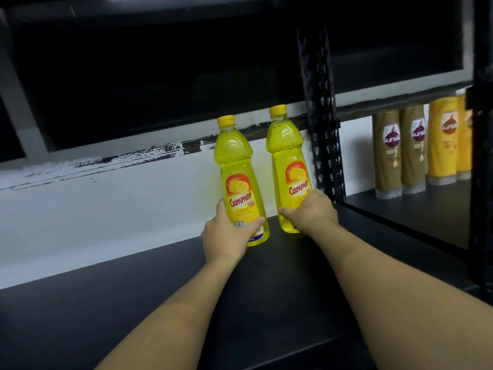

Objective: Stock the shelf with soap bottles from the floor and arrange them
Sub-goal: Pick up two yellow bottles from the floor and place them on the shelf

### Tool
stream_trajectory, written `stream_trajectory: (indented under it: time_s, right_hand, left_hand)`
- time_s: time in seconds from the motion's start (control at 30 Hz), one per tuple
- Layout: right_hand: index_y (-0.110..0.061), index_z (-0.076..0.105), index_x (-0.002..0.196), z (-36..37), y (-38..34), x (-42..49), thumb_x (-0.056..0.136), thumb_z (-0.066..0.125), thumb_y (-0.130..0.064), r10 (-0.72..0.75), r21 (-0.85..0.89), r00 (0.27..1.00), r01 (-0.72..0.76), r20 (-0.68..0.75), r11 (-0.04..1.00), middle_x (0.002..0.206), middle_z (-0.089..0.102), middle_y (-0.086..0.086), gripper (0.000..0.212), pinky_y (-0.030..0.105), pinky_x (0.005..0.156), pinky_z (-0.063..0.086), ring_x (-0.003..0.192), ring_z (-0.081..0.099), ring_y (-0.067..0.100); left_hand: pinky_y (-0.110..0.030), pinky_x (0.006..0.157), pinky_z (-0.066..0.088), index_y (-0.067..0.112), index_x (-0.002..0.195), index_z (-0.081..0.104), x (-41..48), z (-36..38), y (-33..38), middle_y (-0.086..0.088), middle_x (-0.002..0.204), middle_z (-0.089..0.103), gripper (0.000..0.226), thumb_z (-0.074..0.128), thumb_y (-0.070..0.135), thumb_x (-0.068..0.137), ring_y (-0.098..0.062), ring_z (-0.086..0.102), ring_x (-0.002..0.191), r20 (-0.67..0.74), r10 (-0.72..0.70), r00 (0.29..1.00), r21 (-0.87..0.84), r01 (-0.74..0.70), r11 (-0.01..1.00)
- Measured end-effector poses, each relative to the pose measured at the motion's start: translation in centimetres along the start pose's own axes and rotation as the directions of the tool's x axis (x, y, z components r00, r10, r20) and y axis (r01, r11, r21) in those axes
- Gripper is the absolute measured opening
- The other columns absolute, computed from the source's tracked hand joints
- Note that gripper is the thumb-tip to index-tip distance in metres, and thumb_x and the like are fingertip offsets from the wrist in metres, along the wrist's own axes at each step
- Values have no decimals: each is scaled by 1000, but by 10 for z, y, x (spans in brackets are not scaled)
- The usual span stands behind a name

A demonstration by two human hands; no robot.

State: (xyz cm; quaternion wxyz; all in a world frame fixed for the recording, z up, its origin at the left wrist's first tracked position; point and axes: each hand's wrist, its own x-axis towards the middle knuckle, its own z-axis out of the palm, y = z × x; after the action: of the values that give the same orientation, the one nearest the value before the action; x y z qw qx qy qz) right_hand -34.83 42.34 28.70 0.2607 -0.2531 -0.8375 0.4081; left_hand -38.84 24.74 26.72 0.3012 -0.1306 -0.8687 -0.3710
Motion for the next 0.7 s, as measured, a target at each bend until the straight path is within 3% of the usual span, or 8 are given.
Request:
stream_trajectory:
  time_s: [0.23,0.53,0.6,0.7]
  right_hand:
    - [-5,33,140,6,-6,34,78,78,-53,68,-74,997,-66,19,995,136,46,16,91,43,93,49,125,52,35]
    - [-1,30,142,25,-5,54,81,77,-50,67,-51,996,-70,-58,996,143,41,20,92,44,92,50,124,54,36]
    - [2,20,148,28,-3,55,79,78,-49,36,-56,997,-39,-63,998,148,37,22,104,43,97,48,128,51,37]
    - [-1,-8,155,22,4,54,80,82,-33,-21,-44,1000,22,8,999,153,28,22,122,44,105,42,134,45,38]
  left_hand:
    - [-37,88,52,25,142,40,22,27,2,1,124,65,91,70,73,71,-23,64,109,1,11,1000,57,-11,998]
    - [-33,83,50,26,140,41,41,47,3,2,123,66,91,68,77,70,-22,64,108,0,18,1000,87,-18,996]
    - [-34,83,50,26,137,44,43,49,4,2,119,67,90,68,78,67,-23,65,106,-13,25,1000,86,-24,996]
    - [-35,83,51,27,136,46,43,48,3,2,118,68,91,68,80,65,-24,65,105,-21,45,999,74,-43,996]
